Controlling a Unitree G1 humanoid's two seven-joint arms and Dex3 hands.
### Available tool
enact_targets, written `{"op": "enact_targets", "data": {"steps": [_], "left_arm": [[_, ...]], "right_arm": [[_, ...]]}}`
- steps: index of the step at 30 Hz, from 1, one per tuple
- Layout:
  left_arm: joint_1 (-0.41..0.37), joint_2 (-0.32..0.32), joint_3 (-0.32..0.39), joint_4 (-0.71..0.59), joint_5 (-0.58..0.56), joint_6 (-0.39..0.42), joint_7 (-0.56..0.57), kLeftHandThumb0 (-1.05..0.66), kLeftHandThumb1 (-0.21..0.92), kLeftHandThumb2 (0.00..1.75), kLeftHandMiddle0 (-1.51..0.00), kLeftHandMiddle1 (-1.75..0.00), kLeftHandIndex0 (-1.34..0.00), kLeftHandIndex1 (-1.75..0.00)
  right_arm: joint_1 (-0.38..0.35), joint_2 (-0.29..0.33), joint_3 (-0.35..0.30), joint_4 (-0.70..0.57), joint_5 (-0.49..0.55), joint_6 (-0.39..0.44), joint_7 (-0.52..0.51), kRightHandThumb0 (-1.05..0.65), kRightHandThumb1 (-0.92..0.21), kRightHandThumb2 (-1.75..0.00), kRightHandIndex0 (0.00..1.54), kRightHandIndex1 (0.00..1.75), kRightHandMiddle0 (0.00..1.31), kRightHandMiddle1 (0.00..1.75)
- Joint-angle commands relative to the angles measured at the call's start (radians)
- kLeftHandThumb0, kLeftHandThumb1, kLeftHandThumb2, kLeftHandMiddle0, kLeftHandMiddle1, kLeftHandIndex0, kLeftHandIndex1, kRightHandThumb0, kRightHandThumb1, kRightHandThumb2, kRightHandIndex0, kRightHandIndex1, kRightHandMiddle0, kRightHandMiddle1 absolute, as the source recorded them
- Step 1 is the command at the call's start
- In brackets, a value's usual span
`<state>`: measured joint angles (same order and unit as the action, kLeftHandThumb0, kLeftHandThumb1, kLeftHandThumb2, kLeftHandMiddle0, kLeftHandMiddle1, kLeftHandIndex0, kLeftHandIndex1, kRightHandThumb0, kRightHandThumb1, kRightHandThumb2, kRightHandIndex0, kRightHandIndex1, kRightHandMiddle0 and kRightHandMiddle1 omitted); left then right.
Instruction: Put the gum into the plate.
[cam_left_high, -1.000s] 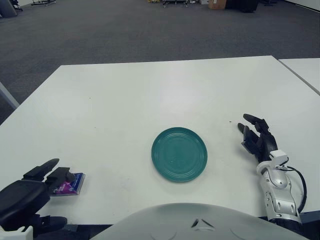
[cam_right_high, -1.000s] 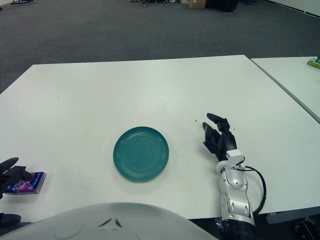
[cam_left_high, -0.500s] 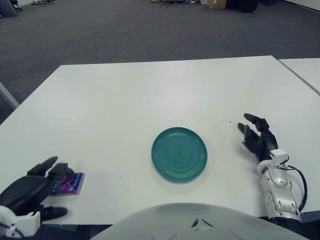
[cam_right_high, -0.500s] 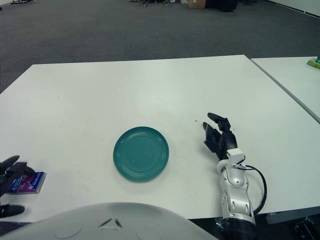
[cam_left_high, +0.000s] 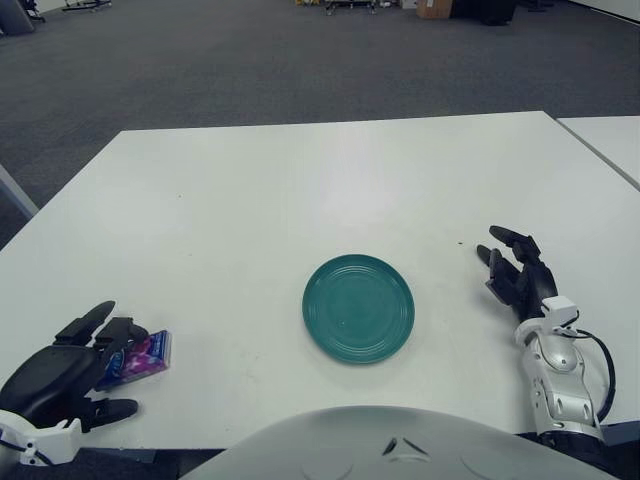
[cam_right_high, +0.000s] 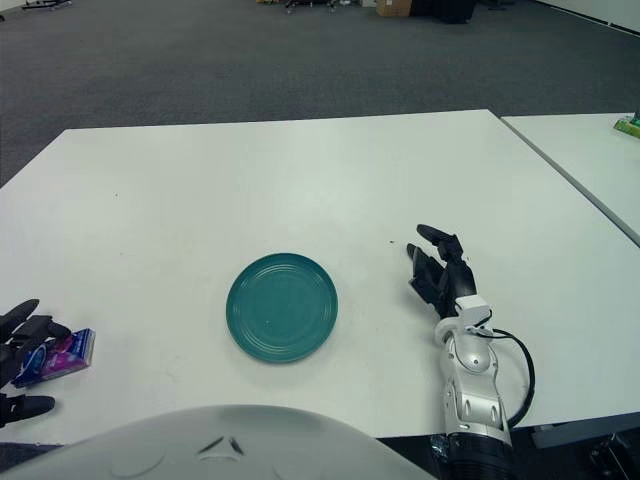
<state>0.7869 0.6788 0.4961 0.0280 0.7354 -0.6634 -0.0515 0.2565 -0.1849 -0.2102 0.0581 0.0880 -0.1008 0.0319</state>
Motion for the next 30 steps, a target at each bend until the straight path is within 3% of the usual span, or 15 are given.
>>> {"op": "enact_targets", "data": {"steps": [1, 10, 16, 30], "left_arm": [[-0.026, 0.016, -0.019, 0.032, 0.035, 0.024, 0.068, -1.05, 0.92, 0.32, -0.07, -0.01, -0.01, -1.22], [-0.049, 0.006, -0.049, 0.061, 0.078, 0.086, 0.208, -1.05, 0.92, 0.36, -0.06, 0.0, 0.0, -1.07], [-0.059, 0.022, -0.083, 0.076, 0.071, 0.11, 0.233, -1.05, 0.92, 0.38, -0.06, 0.0, 0.0, -0.98], [-0.091, 0.037, -0.165, 0.046, 0.053, 0.208, 0.17, -1.05, 0.92, 0.4, -0.15, -0.02, 0.0, -1.16]], "right_arm": [[0.033, -0.001, 0.005, 0.062, -0.017, 0.05, 0.006, -0.67, -0.92, -0.81, 0.63, 0.05, 0.11, 0.86], [0.026, -0.004, 0.005, 0.074, -0.014, 0.049, 0.01, -0.66, -0.92, -0.8, 0.65, 0.06, 0.1, 0.86], [0.022, -0.006, 0.005, 0.077, -0.011, 0.052, 0.016, -0.65, -0.92, -0.81, 0.64, 0.05, 0.1, 0.86], [0.025, -0.012, 0.007, 0.079, -0.015, 0.049, 0.02, -0.66, -0.92, -0.83, 0.63, 0.04, 0.1, 0.86]]}}
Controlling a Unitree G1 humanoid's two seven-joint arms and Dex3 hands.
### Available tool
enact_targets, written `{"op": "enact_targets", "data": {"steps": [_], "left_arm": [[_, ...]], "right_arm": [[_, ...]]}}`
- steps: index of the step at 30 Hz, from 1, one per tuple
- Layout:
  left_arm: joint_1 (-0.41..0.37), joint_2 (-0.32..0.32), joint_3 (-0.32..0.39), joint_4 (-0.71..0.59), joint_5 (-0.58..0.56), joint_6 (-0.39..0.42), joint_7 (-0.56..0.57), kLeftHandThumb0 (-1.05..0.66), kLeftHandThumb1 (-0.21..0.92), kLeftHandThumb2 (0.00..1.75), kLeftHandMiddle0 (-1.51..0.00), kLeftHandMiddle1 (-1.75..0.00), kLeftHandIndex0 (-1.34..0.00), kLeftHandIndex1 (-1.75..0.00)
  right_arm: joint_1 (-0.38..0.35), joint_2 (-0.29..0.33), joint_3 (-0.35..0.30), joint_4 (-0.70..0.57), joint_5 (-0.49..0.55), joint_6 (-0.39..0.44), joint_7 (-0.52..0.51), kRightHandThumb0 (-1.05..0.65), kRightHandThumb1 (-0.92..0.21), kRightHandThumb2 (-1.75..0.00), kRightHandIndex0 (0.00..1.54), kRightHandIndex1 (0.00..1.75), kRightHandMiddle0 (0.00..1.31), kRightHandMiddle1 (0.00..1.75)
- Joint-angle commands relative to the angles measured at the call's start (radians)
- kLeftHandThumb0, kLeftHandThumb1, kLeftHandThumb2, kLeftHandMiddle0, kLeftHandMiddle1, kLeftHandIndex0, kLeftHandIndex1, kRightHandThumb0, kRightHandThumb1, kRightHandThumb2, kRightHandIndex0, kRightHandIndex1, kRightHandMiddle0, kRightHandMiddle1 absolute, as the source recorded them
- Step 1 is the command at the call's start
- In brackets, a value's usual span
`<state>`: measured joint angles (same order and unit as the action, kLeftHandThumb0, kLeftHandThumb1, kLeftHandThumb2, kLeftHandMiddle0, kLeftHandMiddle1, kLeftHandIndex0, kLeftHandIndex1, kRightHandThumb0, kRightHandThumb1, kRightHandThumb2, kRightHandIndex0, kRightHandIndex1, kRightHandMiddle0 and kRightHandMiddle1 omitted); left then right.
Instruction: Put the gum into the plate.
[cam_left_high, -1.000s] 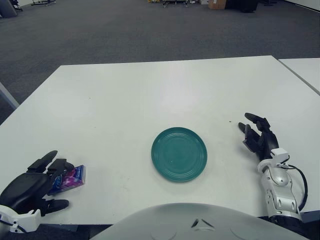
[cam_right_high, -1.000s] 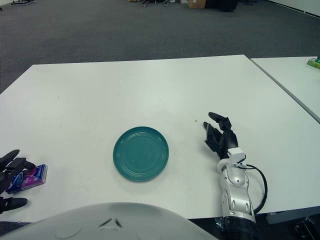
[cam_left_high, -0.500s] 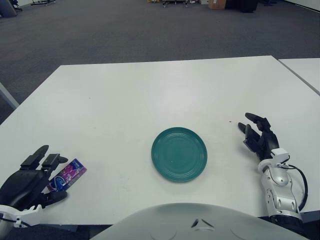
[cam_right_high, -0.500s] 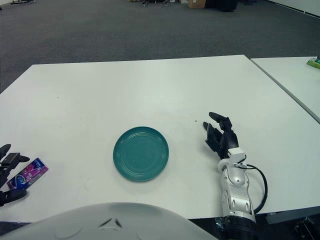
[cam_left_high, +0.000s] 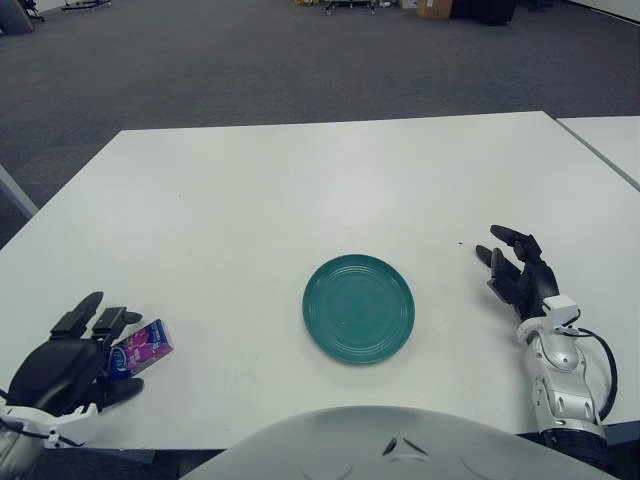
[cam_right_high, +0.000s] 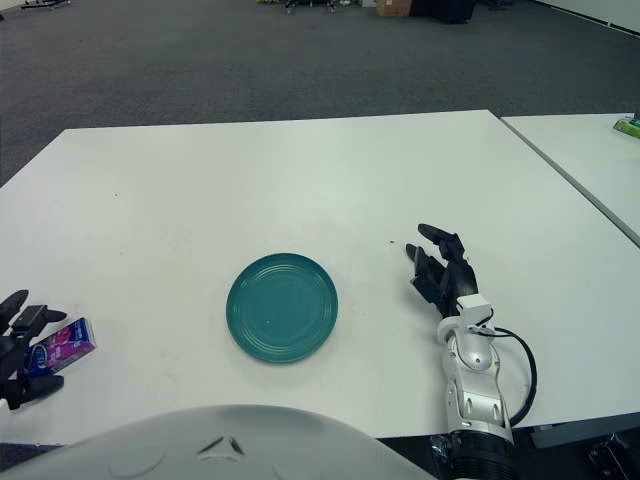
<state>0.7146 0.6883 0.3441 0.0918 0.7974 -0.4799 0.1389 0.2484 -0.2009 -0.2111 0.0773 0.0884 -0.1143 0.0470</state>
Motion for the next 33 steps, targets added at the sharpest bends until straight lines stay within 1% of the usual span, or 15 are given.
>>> {"op": "enact_targets", "data": {"steps": [1, 9, 13, 18, 22, 27, 33], "left_arm": [[-0.023, 0.027, -0.018, -0.021, -0.013, 0.034, -0.031, -1.05, 0.92, 0.4, -0.16, -0.02, 0.0, -1.17], [-0.068, 0.016, -0.064, -0.027, -0.034, 0.098, -0.076, -1.05, 0.92, 0.4, -0.25, -0.05, -0.02, -1.21], [-0.1, 0.012, -0.094, -0.02, -0.04, 0.128, -0.088, -1.05, 0.92, 0.41, -0.29, -0.06, -0.04, -1.17], [-0.111, 0.017, -0.116, -0.017, -0.051, 0.15, -0.093, -1.05, 0.92, 0.43, -0.32, -0.05, -0.05, -1.1], [-0.115, 0.026, -0.13, -0.016, -0.059, 0.159, -0.106, -1.05, 0.92, 0.45, -0.33, -0.04, -0.06, -1.05], [-0.122, 0.047, -0.153, -0.014, -0.069, 0.167, -0.137, -1.05, 0.92, 0.5, -0.35, -0.04, -0.08, -1.06], [-0.135, 0.081, -0.181, 0.001, -0.095, 0.171, -0.191, -1.05, 0.92, 0.52, -0.45, -0.1, -0.12, -1.1]], "right_arm": [[0.033, 0.004, 0.008, 0.06, -0.015, 0.064, 0.005, -0.66, -0.92, -0.83, 0.63, 0.04, 0.11, 0.86], [0.03, 0.002, 0.008, 0.068, -0.013, 0.064, 0.008, -0.66, -0.92, -0.82, 0.65, 0.05, 0.11, 0.86], [0.033, 0.002, 0.008, 0.069, -0.012, 0.058, 0.011, -0.66, -0.92, -0.83, 0.65, 0.05, 0.11, 0.86], [0.034, 0.002, 0.007, 0.072, -0.015, 0.053, 0.008, -0.66, -0.92, -0.83, 0.67, 0.06, 0.12, 0.87], [0.034, 0.002, 0.006, 0.075, -0.015, 0.046, 0.008, -0.65, -0.92, -0.83, 0.69, 0.07, 0.13, 0.87], [0.034, 0.002, 0.006, 0.078, -0.014, 0.041, 0.008, -0.65, -0.92, -0.82, 0.71, 0.08, 0.13, 0.87], [0.037, 0.005, 0.004, 0.072, -0.01, 0.041, 0.007, -0.65, -0.92, -0.82, 0.72, 0.09, 0.14, 0.87]]}}
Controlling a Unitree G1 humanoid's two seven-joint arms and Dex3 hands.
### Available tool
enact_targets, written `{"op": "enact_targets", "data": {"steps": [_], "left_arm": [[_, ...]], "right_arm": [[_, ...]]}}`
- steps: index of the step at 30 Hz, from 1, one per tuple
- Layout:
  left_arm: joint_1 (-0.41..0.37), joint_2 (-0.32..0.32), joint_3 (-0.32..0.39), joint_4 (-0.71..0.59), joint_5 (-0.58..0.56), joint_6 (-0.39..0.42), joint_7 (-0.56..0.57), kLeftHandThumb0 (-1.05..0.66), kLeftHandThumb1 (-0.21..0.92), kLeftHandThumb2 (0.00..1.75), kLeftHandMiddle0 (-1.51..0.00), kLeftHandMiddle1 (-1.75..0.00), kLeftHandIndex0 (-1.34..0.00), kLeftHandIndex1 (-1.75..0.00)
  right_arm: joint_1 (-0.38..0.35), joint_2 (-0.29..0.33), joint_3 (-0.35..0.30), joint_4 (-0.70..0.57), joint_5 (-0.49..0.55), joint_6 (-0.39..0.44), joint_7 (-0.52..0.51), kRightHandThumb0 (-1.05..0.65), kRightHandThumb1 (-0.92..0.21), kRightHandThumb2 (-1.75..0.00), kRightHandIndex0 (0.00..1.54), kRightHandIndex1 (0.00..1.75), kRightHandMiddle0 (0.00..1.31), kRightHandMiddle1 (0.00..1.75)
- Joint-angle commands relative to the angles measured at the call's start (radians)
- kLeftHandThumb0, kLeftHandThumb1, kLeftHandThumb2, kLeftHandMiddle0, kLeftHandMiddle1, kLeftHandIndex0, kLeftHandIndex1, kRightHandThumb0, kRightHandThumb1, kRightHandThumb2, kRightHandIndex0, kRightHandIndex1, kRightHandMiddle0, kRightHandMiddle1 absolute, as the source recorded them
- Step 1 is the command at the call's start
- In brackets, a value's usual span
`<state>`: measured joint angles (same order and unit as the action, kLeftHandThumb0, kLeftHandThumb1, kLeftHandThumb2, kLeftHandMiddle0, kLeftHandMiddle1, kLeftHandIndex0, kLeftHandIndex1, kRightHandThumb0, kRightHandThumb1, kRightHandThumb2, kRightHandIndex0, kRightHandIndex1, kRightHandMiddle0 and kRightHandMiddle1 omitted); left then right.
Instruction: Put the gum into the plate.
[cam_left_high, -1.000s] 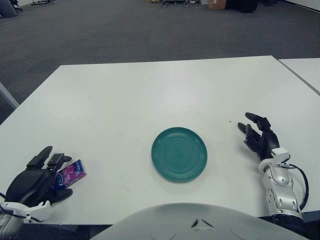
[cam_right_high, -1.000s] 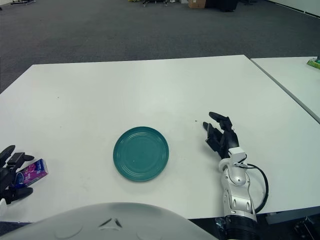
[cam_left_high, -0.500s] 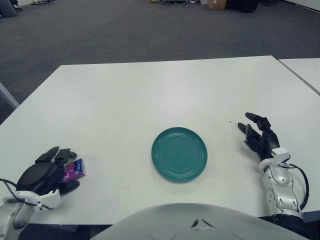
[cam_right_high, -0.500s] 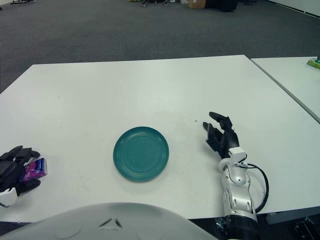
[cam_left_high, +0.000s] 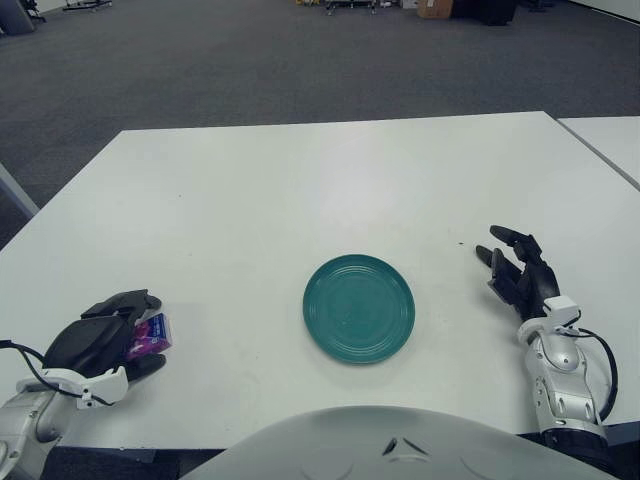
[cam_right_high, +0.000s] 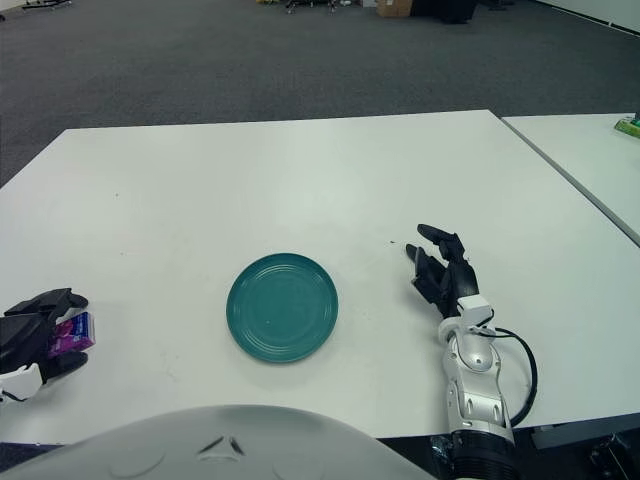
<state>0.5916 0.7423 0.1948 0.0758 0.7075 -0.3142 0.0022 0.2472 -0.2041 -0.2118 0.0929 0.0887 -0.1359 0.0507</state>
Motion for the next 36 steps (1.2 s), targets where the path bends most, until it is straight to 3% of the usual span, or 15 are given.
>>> {"op": "enact_targets", "data": {"steps": [1, 2, 3, 5, 8, 10, 13, 16, 25, 36], "left_arm": [[-0.015, 0.034, -0.037, 0.024, -0.011, 0.003, -0.062, -1.05, 0.92, 0.5, -0.38, -0.43, -0.14, -1.17], [-0.02, 0.041, -0.044, 0.033, -0.016, 0.001, -0.07, -1.05, 0.92, 0.5, -0.34, -0.59, -0.14, -1.2], [-0.023, 0.047, -0.05, 0.038, -0.02, -0.001, -0.075, -1.05, 0.92, 0.48, -0.29, -0.9, -0.14, -1.31], [-0.036, 0.058, -0.066, 0.058, -0.026, -0.005, -0.083, -1.04, 0.92, 0.43, -0.27, -1.29, -0.15, -1.52], [-0.044, 0.07, -0.091, 0.072, -0.038, -0.002, -0.105, -0.91, 0.9, 0.31, -0.35, -1.55, -0.22, -1.65], [-0.044, 0.068, -0.107, 0.075, -0.04, 0.011, -0.114, -0.62, 0.68, 0.73, -0.5, -1.67, -0.36, -1.7], [-0.043, 0.064, -0.121, 0.075, -0.04, 0.038, -0.118, -0.49, 0.53, 1.0, -0.69, -1.72, -0.45, -1.73], [-0.044, 0.062, -0.128, 0.076, -0.041, 0.051, -0.102, -0.45, 0.47, 1.11, -0.79, -1.74, -0.49, -1.74], [-0.032, 0.028, -0.122, 0.064, -0.051, 0.068, -0.011, -0.43, 0.43, 1.17, -1.0, -1.75, -0.51, -1.75], [-0.024, 0.02, -0.112, 0.055, -0.09, 0.052, 0.022, -0.43, 0.43, 1.17, -1.06, -1.75, -0.51, -1.75]], "right_arm": [[0.039, 0.008, 0.004, 0.057, -0.01, 0.062, 0.003, -0.65, -0.92, -0.82, 0.73, 0.09, 0.15, 0.87], [0.039, 0.009, 0.004, 0.057, -0.01, 0.062, 0.003, -0.65, -0.92, -0.82, 0.73, 0.09, 0.15, 0.88], [0.038, 0.009, 0.004, 0.058, -0.01, 0.062, 0.002, -0.64, -0.92, -0.82, 0.73, 0.09, 0.15, 0.88], [0.038, 0.009, 0.003, 0.059, -0.008, 0.061, 0.003, -0.64, -0.92, -0.82, 0.73, 0.09, 0.15, 0.88], [0.04, 0.011, 0.0, 0.055, -0.003, 0.062, 0.004, -0.64, -0.92, -0.82, 0.73, 0.09, 0.15, 0.88], [0.039, 0.01, -0.002, 0.057, -0.001, 0.061, 0.005, -0.64, -0.92, -0.82, 0.73, 0.09, 0.15, 0.87], [0.037, 0.009, -0.006, 0.062, 0.005, 0.056, 0.007, -0.63, -0.92, -0.82, 0.72, 0.09, 0.16, 0.87], [0.036, 0.007, -0.007, 0.065, 0.009, 0.054, 0.008, -0.62, -0.92, -0.82, 0.72, 0.09, 0.16, 0.87], [0.031, 0.008, -0.011, 0.074, 0.004, 0.043, 0.005, -0.62, -0.92, -0.81, 0.76, 0.11, 0.18, 0.88], [0.024, 0.012, -0.015, 0.082, 0.0, 0.033, -0.004, -0.62, -0.92, -0.8, 0.76, 0.11, 0.19, 0.89]]}}
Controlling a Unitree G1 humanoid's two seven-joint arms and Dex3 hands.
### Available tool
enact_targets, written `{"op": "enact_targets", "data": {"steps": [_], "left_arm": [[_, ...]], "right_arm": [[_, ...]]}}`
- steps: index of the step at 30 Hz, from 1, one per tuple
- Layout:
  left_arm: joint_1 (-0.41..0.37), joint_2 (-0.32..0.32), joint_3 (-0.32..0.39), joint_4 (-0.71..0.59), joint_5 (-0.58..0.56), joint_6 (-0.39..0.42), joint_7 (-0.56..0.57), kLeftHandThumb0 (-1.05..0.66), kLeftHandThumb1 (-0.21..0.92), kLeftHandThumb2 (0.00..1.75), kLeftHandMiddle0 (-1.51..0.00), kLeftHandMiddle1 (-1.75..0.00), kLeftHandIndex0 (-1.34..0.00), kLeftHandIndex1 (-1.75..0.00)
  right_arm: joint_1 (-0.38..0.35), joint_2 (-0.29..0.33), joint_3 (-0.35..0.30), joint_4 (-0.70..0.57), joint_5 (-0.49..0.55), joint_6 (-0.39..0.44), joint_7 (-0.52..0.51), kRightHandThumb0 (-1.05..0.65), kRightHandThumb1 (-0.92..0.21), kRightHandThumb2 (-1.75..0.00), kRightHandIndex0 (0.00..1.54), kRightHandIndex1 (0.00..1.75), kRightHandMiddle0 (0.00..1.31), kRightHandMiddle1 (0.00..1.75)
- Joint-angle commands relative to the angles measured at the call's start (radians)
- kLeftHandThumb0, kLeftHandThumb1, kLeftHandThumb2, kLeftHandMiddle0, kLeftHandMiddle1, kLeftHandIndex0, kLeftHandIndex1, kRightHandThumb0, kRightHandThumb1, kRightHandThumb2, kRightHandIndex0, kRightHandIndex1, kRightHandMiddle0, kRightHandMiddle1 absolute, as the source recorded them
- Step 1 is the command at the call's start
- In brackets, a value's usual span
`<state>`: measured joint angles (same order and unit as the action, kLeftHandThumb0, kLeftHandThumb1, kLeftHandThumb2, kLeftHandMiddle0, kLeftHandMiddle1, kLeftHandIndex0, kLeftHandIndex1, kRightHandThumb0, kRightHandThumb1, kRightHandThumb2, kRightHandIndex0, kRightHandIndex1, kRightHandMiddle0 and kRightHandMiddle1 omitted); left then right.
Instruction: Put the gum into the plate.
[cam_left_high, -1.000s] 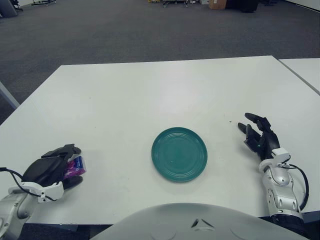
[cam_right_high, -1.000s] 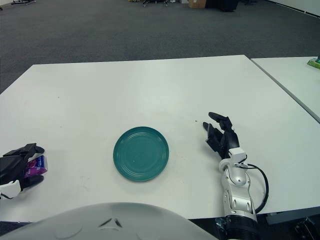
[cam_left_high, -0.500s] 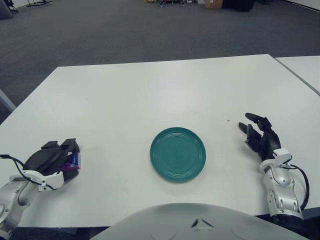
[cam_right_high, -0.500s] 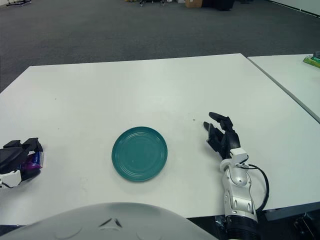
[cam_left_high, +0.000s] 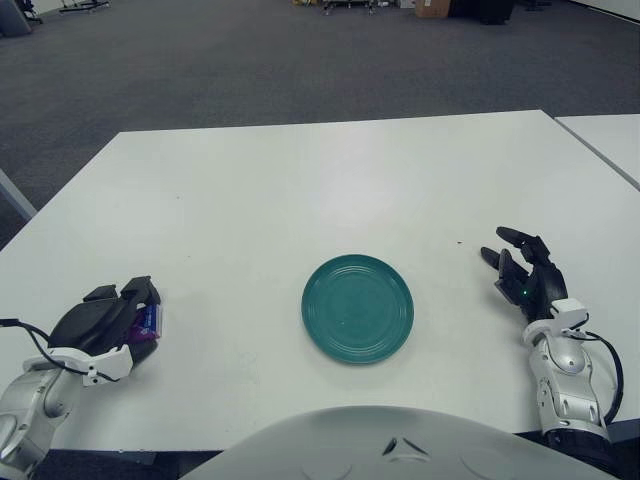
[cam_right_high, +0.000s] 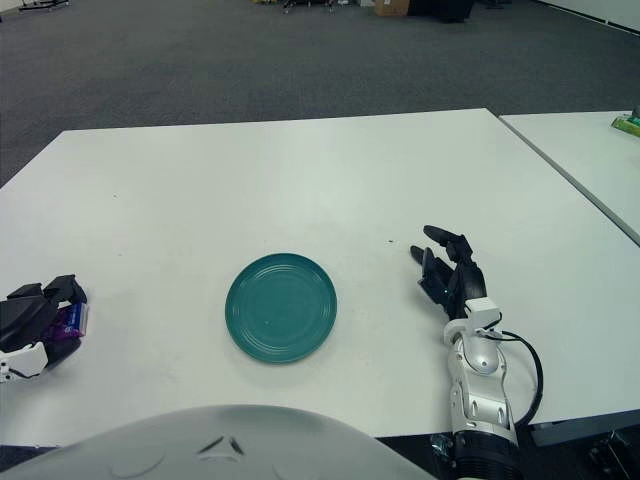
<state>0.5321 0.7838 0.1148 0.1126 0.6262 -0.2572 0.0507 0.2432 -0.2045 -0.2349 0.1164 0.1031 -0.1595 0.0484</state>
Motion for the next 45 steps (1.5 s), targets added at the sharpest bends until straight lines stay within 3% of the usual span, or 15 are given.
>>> {"op": "enact_targets", "data": {"steps": [1, 26, 31, 37, 45], "left_arm": [[0.035, -0.022, -0.032, 0.02, -0.014, -0.009, -0.025, -0.43, 0.43, 1.17, -1.06, -1.75, -0.51, -1.75], [0.041, -0.026, -0.007, -0.008, -0.044, -0.048, 0.023, -0.43, 0.41, 1.19, -1.09, -1.75, -0.53, -1.75], [0.056, -0.028, 0.07, -0.222, -0.089, 0.015, -0.052, -0.43, 0.41, 1.2, -1.09, -1.75, -0.53, -1.75], [0.098, -0.075, 0.131, -0.419, -0.102, 0.074, -0.115, -0.44, 0.41, 1.2, -1.09, -1.75, -0.53, -1.75], [0.164, -0.147, 0.128, -0.642, -0.058, 0.086, -0.171, -0.43, 0.41, 1.2, -1.09, -1.75, -0.53, -1.75]], "right_arm": [[0.027, 0.013, 0.009, 0.06, -0.016, 0.055, -0.004, -0.61, -0.92, -0.8, 0.77, 0.12, 0.2, 0.89], [0.023, 0.009, 0.014, 0.076, -0.022, 0.049, -0.014, -0.62, -0.92, -0.81, 0.77, 0.12, 0.19, 0.88], [0.019, 0.01, 0.012, 0.082, -0.019, 0.048, -0.013, -0.62, -0.92, -0.81, 0.75, 0.12, 0.2, 0.88], [0.023, 0.007, 0.016, 0.08, -0.025, 0.047, -0.013, -0.63, -0.92, -0.83, 0.74, 0.11, 0.2, 0.88], [0.022, 0.004, 0.015, 0.093, -0.03, 0.038, -0.017, -0.63, -0.92, -0.83, 0.75, 0.12, 0.2, 0.87]]}}
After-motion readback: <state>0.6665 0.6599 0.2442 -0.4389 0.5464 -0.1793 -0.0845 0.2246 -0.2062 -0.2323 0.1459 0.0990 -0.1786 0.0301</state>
